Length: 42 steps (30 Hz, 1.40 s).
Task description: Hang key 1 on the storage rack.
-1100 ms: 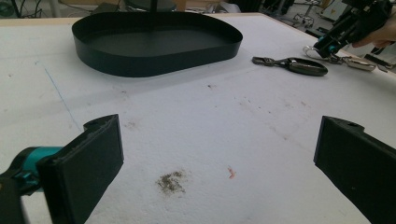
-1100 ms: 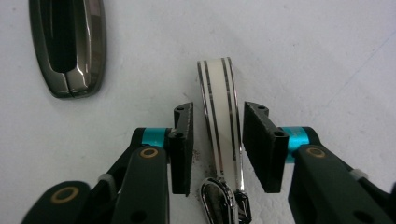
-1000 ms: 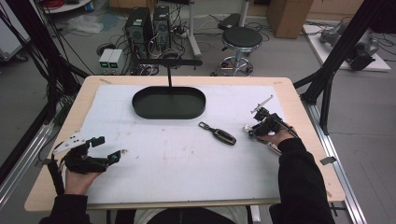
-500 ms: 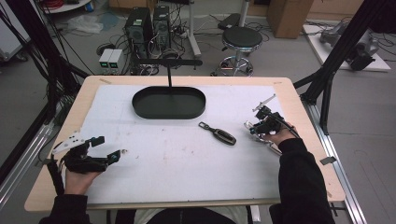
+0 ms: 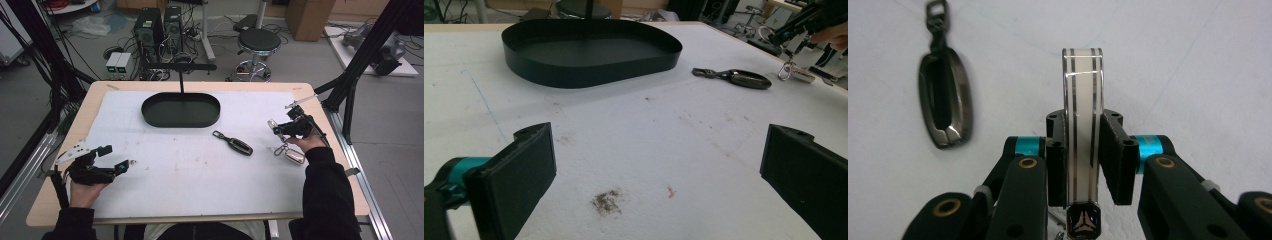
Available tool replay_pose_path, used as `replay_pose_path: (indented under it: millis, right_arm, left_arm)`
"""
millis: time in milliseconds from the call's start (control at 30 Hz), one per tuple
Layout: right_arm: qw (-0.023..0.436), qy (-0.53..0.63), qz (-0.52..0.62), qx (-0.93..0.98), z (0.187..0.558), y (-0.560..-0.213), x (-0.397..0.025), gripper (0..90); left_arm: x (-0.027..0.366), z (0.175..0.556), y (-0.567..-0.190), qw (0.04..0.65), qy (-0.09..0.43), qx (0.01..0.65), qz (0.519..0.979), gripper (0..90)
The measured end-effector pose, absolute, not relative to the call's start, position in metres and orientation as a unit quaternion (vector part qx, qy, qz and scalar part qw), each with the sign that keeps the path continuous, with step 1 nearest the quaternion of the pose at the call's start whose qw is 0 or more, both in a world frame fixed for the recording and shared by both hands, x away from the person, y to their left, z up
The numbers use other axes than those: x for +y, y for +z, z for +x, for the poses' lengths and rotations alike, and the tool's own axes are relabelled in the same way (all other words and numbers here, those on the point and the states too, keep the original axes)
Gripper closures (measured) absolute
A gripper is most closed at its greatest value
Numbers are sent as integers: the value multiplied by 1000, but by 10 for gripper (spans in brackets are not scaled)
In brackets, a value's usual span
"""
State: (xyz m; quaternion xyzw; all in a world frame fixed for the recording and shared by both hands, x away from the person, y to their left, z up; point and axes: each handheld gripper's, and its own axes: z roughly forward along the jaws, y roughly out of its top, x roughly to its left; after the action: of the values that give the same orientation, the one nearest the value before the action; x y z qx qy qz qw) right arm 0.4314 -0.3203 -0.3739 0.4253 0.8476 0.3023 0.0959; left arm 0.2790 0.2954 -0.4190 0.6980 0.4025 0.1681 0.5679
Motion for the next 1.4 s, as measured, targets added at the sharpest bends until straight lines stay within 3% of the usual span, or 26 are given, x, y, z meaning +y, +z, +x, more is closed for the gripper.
replay_pose_path:
  millis: [567,1400]
  right_arm:
    - [125,354,396,838,429,-324,-311,749]
    - [130,349,355,857,456,-288,-232,748]
  left_arm:
    - [293,280,-419,570,162,399,700,19]
    - [291,281,-419,578,154,389,701,19]
